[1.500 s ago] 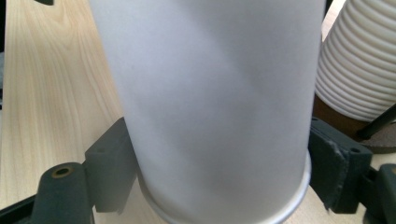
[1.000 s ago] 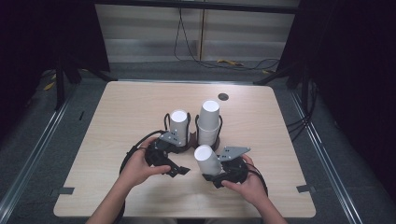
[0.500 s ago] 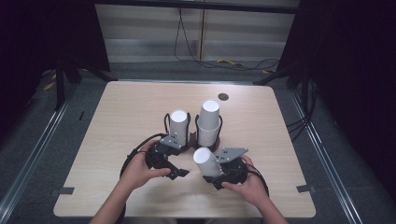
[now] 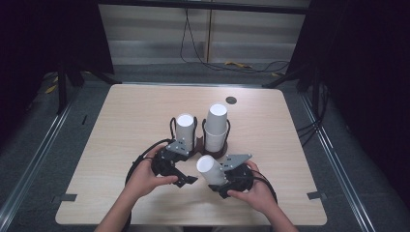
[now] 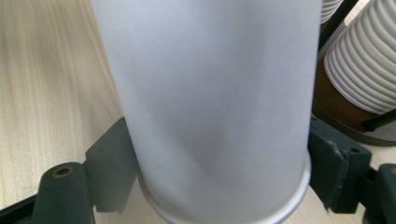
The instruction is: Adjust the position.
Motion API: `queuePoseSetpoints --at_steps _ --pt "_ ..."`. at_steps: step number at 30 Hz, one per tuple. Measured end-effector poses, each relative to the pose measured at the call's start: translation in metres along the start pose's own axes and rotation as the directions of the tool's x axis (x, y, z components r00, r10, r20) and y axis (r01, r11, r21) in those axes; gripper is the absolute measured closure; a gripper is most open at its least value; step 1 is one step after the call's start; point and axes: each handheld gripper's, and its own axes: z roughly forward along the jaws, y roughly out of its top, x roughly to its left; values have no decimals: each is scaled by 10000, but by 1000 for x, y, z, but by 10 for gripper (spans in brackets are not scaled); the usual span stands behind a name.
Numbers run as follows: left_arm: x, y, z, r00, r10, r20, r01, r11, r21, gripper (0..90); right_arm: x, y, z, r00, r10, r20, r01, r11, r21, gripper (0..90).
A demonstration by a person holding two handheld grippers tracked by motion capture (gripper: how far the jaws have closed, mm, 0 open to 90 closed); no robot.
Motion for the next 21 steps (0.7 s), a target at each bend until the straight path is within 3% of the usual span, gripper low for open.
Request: queuePoseSetpoints --at_steps 10,21 --pt "-2 3 1 9999 69 133 -67 9999 -149 162 -2 4 -1 9999 -101 -94 103 9995 296 204" --pt "1 -1 1 9999 65 142 -66 10000 26 162 -6 10 -4 9993 -260 -266 281 9963 811 206"
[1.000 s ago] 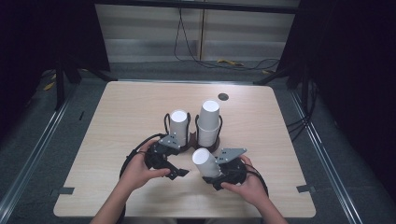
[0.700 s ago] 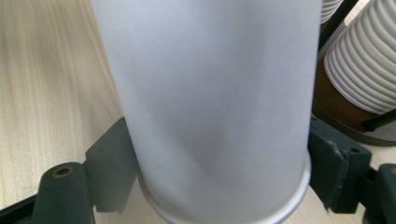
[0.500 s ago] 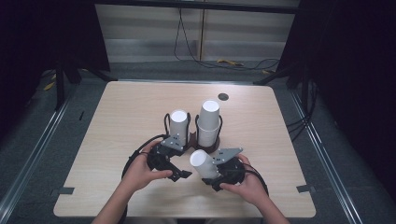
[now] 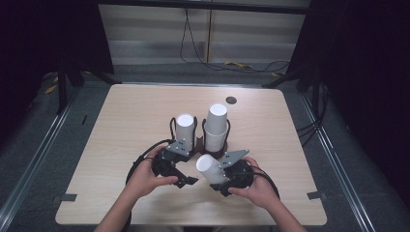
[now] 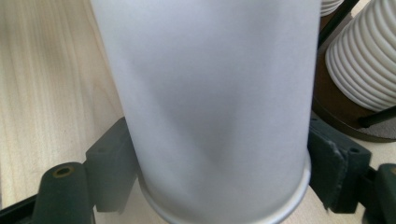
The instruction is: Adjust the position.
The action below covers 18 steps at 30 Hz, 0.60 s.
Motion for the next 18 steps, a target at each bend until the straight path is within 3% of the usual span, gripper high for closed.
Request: queuePoseSetpoints --at_steps 7,13,18 --pt "-1 1 -1 10000 -76 -31 75 9999 -138 162 -2 5 -3 9996 -285 -75 288 9989 371 207" --pt "0 0 0 10000 76 -51 -75 9999 71 162 -4 8 -3 9989 -434 -200 447 9969 650 207" --pt "-3 1 0 10000 26 -96 -27 9999 -102 163 -3 9 1 9977 -599 -304 627 9931 986 207"
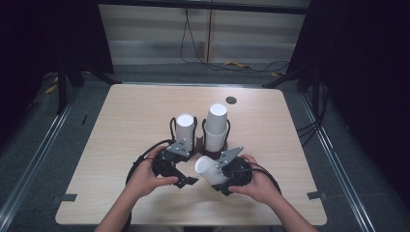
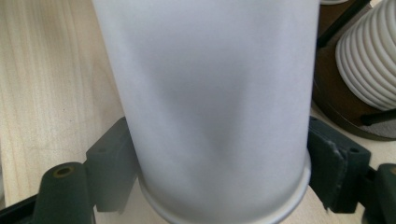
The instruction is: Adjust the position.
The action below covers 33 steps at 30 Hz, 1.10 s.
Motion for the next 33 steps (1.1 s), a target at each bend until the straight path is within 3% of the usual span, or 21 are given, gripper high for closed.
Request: queuePoseSetpoints --at_steps 12,28,30,33 --pt "-2 5 1 9996 265 135 -264 9996 -44 162 4 7 3 9995 -287 -110 288 9996 20 206" --pt "-3 6 5 9989 249 401 -243 9996 -159 162 5 10 8 9991 -332 -264 335 9994 110 206" --pt "-4 6 6 9991 102 401 -94 9998 -202 162 5 10 8 9990 -363 -249 366 9992 134 206" --pt "-4 6 8 9987 235 458 -230 9997 -113 162 6 12 7 9992 -333 -243 338 9992 205 206"
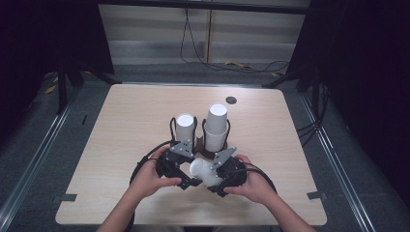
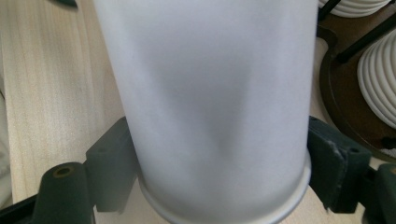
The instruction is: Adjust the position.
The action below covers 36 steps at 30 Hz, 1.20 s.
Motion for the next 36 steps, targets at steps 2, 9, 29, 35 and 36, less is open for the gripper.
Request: queuePoseSetpoints --at_steps 2,9,29,35,36 --pt "-1 1 2 10000 19 50 -19 10000 -14 162 0 1 1 10000 -89 -33 89 9999 -68 206" --pt "-3 4 4 9999 84 94 -83 10000 -26 162 2 6 2 9997 -225 -115 226 9997 84 207" --pt "-1 2 3 9989 247 402 -245 9997 -41 178 1 6 2 9990 -421 -136 425 9988 246 205" --pt "-1 3 0 9989 119 454 -107 9996 -262 160 1 6 3 9992 -379 -159 383 9988 289 204" --pt "-1 3 0 9989 119 454 -107 9996 -262 159 1 6 3 9992 -379 -159 383 9988 289 204"
